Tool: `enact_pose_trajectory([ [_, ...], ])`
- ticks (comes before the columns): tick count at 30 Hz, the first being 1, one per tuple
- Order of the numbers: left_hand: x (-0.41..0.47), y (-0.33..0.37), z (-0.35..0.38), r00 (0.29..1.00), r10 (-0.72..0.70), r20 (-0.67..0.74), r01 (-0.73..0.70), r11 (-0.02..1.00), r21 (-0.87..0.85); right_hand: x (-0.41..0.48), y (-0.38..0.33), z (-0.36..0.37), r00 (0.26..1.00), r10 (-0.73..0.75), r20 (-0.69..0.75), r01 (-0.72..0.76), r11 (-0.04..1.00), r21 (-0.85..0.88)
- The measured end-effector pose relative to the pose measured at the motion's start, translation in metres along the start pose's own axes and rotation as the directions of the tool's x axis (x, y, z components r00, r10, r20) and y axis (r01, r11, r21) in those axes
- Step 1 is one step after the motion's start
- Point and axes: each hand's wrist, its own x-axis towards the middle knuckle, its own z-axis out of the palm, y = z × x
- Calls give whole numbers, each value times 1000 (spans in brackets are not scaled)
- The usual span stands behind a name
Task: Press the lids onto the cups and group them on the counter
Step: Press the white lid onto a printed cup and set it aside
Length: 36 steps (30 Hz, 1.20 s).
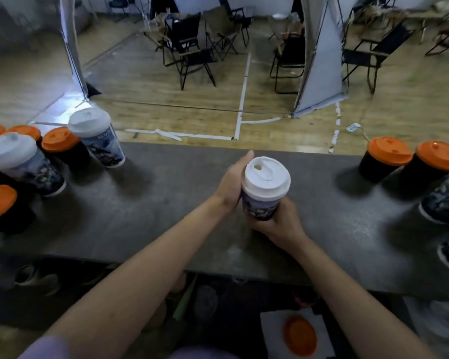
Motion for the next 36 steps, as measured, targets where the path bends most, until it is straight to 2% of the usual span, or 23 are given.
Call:
enact_pose_trajectory([
  [1, 2, 0, -3, 1000, -18, 20, 18, 1000, 0, -1, 0, 1, 1000, 16, 16, -16, 1000, -2],
  [2, 1, 1, -2, 1000, -5, -24, 5, 1000, -2, -2, -3, 2, 1000, 19, 23, -19, 1000, 11],
  [5, -4, -13, 6, 958, 141, -249, -125, 989, 79, -1, -9, 3, 1000, -3, -18, 4, 998, 58],
  [7, -8, -19, 14, 938, 149, -313, -133, 989, 71, -1, -9, 3, 999, -6, -32, 8, 999, 36],
  [9, -5, -10, 15, 984, 11, -180, -17, 999, -33, 0, -5, 0, 999, 20, -33, -19, 1000, 22],
  [11, -2, 3, 9, 999, -32, -39, 31, 999, -40, 0, -3, 0, 999, 43, -11, -43, 999, 31],
  [17, -5, -16, 14, 962, 148, -231, -152, 988, 1, 2, -9, 3, 1000, 4, -11, -4, 998, 70],
  [19, 0, -17, 8, 975, 137, -173, -139, 990, 5, 2, -6, 2, 1000, 13, -15, -12, 998, 55],
  [22, 6, -9, -10, 994, 105, -7, -104, 990, 92, 1, -4, 0, 999, 5, 33, -6, 1000, 18],
  [23, 5, -9, -13, 995, 96, -3, -95, 991, 91, 1, -4, 1, 999, -5, 52, 4, 1000, 16],
  [27, -11, -21, 0, 938, 242, -250, -213, 968, 135, 0, -10, 3, 999, 6, 37, -8, 998, 57],
  [29, -12, -20, 1, 950, 186, -250, -174, 982, 72, 0, -11, 3, 1000, 14, 14, -15, 998, 56],
  [31, -7, -6, -4, 990, 38, -135, -35, 999, 25, -1, -9, 2, 999, 11, 30, -12, 999, 43],
  [32, -3, -2, -9, 997, 7, -76, -5, 999, 34, -2, -8, 2, 999, 12, 45, -14, 999, 32],
  [34, -3, 1, -9, 997, 49, -55, -47, 998, 32, -1, -7, 2, 998, 15, 58, -16, 1000, 20],
  [36, -7, -4, -1, 979, 145, -144, -138, 989, 57, -1, -9, 3, 999, 7, 49, -9, 999, 31],
])
